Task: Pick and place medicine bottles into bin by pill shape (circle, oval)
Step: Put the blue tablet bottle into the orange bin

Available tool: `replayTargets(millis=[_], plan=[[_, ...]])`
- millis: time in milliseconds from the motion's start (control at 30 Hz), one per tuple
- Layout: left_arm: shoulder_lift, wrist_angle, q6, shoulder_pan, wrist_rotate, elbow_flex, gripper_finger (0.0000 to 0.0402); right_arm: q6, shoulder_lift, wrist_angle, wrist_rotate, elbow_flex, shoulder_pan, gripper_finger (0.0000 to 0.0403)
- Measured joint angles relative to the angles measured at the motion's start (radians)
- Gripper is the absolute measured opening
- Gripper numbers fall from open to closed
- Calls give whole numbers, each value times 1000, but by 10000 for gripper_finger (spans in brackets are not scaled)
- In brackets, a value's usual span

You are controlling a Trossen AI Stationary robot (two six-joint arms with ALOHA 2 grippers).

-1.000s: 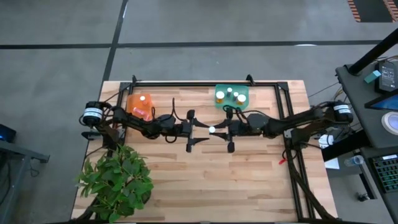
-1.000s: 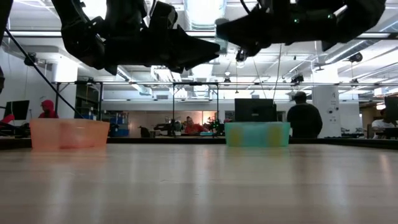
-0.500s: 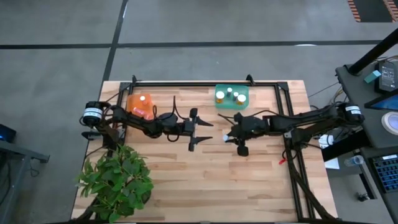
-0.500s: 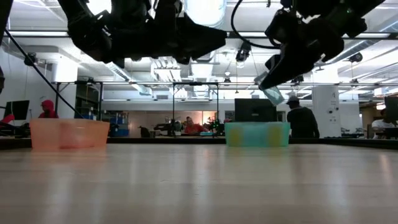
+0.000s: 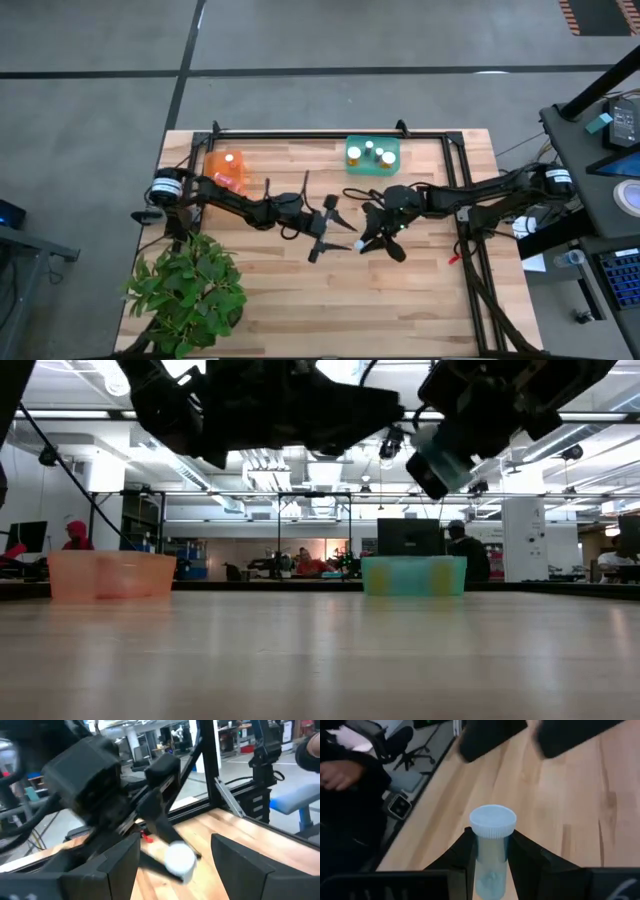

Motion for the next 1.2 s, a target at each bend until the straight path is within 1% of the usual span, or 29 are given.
replayTargets(millis=[133, 267, 400, 533, 567, 633, 767, 833, 867, 1067, 1200], plan=[[44, -23, 29, -10, 10, 32, 226, 16, 55, -6, -1, 4, 0, 82], [45, -15, 29, -13, 62, 34, 226, 46, 85, -2, -4, 4, -1, 86], [46, -19, 28, -13, 71, 32, 226, 62, 106, 12, -2, 14, -3, 87], [53, -30, 25, -12, 70, 26, 226, 23, 132, 135, 40, 8, 4, 88], [51, -28, 23, -12, 70, 25, 226, 6, 143, 177, 59, -2, 11, 88], [28, -29, 19, -13, 67, 12, 226, -22, 171, 246, 133, -29, 30, 88], [-21, -24, 19, -13, 64, -19, 226, -78, 263, 391, 365, -79, 60, 84], [-43, -32, 19, -13, 53, -38, 226, -80, 326, 488, 444, -97, 68, 81], [-51, -31, 19, -13, 49, -40, 226, -79, 360, 540, 465, -101, 72, 81], [-83, -40, 19, -13, 8, -75, 226, -60, 539, 809, 517, -103, 83, 85], [-87, -48, 17, -12, -7, -90, 226, -64, 618, 951, 556, -102, 85, 82]])
